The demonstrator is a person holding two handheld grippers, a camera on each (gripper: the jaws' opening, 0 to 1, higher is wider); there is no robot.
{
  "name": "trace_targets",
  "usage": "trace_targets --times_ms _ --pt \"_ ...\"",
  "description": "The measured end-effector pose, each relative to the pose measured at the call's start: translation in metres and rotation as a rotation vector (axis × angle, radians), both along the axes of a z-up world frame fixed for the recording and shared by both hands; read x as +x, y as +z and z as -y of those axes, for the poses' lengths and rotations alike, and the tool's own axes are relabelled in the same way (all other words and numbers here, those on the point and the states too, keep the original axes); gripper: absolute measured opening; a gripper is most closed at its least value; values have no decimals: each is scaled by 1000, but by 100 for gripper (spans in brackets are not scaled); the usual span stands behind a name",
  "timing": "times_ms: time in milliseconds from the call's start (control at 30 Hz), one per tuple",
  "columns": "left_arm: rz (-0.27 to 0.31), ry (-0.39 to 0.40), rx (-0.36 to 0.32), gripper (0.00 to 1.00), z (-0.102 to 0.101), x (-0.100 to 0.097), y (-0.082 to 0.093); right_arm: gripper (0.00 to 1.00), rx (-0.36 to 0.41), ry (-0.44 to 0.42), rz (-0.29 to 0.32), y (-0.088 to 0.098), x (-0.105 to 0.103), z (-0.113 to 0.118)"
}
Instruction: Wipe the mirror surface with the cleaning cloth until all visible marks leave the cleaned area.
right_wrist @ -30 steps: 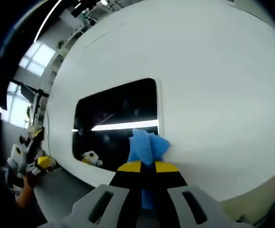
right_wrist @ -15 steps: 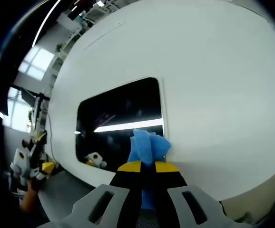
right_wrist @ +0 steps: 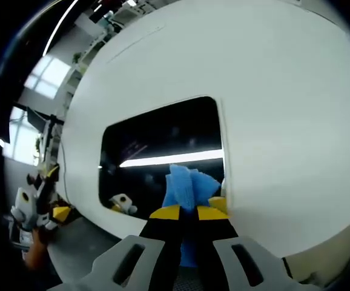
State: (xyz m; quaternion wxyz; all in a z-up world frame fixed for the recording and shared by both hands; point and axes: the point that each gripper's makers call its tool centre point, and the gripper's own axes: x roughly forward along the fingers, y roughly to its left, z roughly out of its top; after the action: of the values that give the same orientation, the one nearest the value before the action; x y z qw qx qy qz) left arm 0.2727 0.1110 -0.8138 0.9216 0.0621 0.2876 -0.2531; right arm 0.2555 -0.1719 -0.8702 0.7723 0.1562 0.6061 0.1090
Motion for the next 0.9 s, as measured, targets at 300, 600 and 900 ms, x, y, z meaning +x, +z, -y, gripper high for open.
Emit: trace_targets --times_ms 300,600,900 --pt "6 -21 0 100 4 0 1 2 6 6 -1 0 0 -18" --pt "7 -39 -6 100 7 -1 1 2 11 10 -9 -1 3 -35" --pt "-4 -63 -1 100 13 -4 -1 2 12 26 -15 -1 4 -62"
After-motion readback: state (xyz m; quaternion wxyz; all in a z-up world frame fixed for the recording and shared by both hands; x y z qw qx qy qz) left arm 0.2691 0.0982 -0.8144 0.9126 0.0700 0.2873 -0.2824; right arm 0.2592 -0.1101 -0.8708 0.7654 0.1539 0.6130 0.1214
